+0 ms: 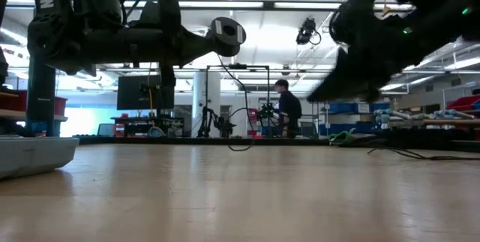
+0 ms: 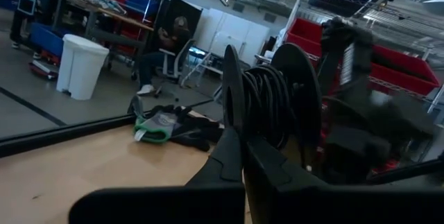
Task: Coil cords
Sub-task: Coil the black wire onto the spool
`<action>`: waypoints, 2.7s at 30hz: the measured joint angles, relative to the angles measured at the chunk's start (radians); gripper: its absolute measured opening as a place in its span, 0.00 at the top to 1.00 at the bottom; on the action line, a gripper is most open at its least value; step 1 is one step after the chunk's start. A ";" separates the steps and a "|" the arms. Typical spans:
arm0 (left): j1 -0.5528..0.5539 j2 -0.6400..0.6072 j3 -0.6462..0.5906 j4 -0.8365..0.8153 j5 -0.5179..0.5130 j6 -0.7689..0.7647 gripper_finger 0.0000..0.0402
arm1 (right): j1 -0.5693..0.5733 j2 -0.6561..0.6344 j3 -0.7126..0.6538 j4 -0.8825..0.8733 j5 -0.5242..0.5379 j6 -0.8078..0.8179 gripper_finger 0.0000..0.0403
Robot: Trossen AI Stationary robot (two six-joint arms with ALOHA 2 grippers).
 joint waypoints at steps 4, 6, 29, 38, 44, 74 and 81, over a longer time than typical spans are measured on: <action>0.000 0.000 0.000 0.000 0.004 -0.006 1.00 | -0.156 0.005 -0.144 0.470 -0.197 -0.130 1.00; 0.000 0.000 0.000 0.000 0.004 -0.006 1.00 | -0.216 0.005 -0.158 0.491 -0.208 -0.174 0.99; 0.001 0.000 0.002 0.000 0.005 0.041 1.00 | -0.253 0.393 0.199 0.409 -0.274 -0.383 0.69; 0.001 0.000 0.002 -0.001 0.013 0.041 1.00 | -0.251 0.302 0.202 0.173 -0.174 -0.312 0.98; 0.001 0.000 0.002 -0.007 0.013 0.043 1.00 | -0.251 0.165 0.202 -0.001 -0.109 -0.306 0.99; 0.001 0.000 0.092 -0.326 -0.082 0.065 1.00 | -0.278 0.157 0.609 -0.348 -0.195 -0.390 1.00; 0.001 0.000 0.091 -0.302 -0.088 0.064 1.00 | -0.276 0.240 0.635 -0.378 -0.212 -0.359 1.00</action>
